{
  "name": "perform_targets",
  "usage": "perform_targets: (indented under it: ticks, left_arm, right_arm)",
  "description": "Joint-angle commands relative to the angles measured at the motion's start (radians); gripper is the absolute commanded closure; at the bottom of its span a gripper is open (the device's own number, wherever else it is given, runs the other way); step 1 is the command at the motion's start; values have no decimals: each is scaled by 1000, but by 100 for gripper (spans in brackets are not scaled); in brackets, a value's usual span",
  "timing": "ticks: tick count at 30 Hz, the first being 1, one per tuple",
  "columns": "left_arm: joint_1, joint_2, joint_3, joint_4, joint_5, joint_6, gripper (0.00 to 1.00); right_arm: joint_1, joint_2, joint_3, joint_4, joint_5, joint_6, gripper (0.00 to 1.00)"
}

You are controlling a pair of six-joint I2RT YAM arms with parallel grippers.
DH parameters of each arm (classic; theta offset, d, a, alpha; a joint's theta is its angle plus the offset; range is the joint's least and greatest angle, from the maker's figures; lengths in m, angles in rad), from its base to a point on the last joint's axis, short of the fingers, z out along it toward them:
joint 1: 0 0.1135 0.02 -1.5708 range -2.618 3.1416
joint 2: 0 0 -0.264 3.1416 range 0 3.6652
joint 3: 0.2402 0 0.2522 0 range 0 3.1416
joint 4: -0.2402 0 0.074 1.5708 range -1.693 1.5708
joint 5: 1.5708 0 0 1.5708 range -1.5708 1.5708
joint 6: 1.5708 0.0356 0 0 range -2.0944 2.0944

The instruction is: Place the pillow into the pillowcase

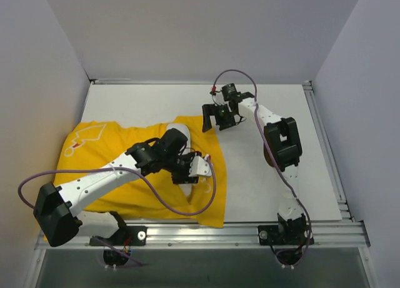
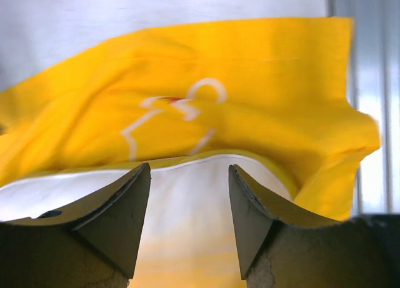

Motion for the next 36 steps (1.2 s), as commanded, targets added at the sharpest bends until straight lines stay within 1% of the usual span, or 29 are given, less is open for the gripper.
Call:
perform_targets:
  ticks: [1, 3, 4, 5, 6, 7, 8, 9, 11, 12, 13, 15, 16, 17, 19, 20, 21, 23, 24, 26, 27, 29, 30, 31, 32, 33, 34, 35, 36]
  left_arm:
    - [17, -66, -34, 181, -197, -143, 38]
    - [41, -85, -52, 224, -248, -197, 38]
    - [92, -89, -51, 234, -254, -221, 38]
    - [118, -91, -48, 244, -244, -243, 38]
    - [147, -90, -32, 246, -227, -281, 38]
    - [178, -85, -23, 243, -189, -297, 38]
    - [218, -70, -14, 232, -176, -307, 38]
    - [233, -60, 3, 223, -163, -314, 38]
    - [246, -19, 14, 188, -127, -303, 38]
    - [244, -4, 15, 188, -126, -300, 37]
    - [246, 15, 18, 191, -116, -300, 37]
    - [243, 97, 34, 208, -101, -321, 37]
    - [243, 131, 60, 234, -99, -332, 37]
    - [240, 209, 78, 246, -109, -338, 37]
    - [224, 287, 133, 289, -119, -355, 38]
    - [218, 367, 150, 303, -133, -355, 38]
    - [198, 415, 187, 294, -211, -354, 41]
    - [204, 539, 286, 210, -242, -361, 47]
    - [218, 567, 302, 176, -254, -361, 54]
    - [232, 582, 293, 139, -286, -357, 61]
    - [239, 570, 260, 137, -302, -344, 64]
    - [265, 523, 224, 137, -330, -338, 64]
    - [272, 501, 216, 139, -337, -347, 63]
    - [276, 475, 221, 139, -314, -360, 52]
    - [279, 410, 227, 140, -270, -382, 47]
    - [269, 377, 245, 151, -255, -407, 41]
    - [252, 351, 264, 165, -259, -438, 32]
    - [197, 323, 290, 159, -276, -485, 27]
    - [168, 317, 331, 153, -290, -511, 22]
  right_arm:
    - [56, 65, 100, -98, 157, 1, 0]
    - [105, 112, 118, -128, 189, -28, 0]
    - [122, 122, 118, -138, 205, -39, 4]
    - [139, 144, 109, -145, 214, -60, 12]
    - [159, 153, 105, -158, 213, -66, 25]
    - [162, 161, 100, -164, 197, -66, 61]
    - [158, 168, 83, -168, 193, -59, 84]
    - [149, 164, 71, -175, 184, -43, 100]
    - [95, 112, 27, -173, 133, -29, 100]
    - [72, 83, -33, -164, 115, -19, 100]
    - [20, 10, -65, -156, 93, -19, 100]
    - [-32, -72, -165, -133, 70, -28, 100]
    - [-78, -142, -190, -132, 55, -43, 100]
    - [-101, -175, -216, -135, 27, -52, 100]
    - [-147, -254, -272, -144, 10, -89, 100]
    - [-158, -275, -286, -153, 7, -104, 100]
    - [-167, -289, -299, -171, 12, -117, 100]
    - [-212, -318, -328, -181, 21, -164, 100]
    - [-230, -321, -331, -184, 25, -175, 100]
    - [-261, -310, -320, -188, 30, -193, 100]
    - [-291, -306, -314, -196, 35, -198, 100]
    - [-308, -289, -293, -208, 24, -200, 100]
    - [-308, -286, -288, -219, -2, -200, 100]
    - [-302, -281, -283, -227, -17, -194, 100]
    - [-298, -280, -283, -236, -40, -188, 100]
    - [-290, -281, -289, -240, -63, -175, 100]
    - [-273, -286, -297, -242, -112, -166, 100]
    - [-267, -286, -303, -242, -140, -160, 100]
    - [-256, -287, -319, -241, -161, -140, 100]
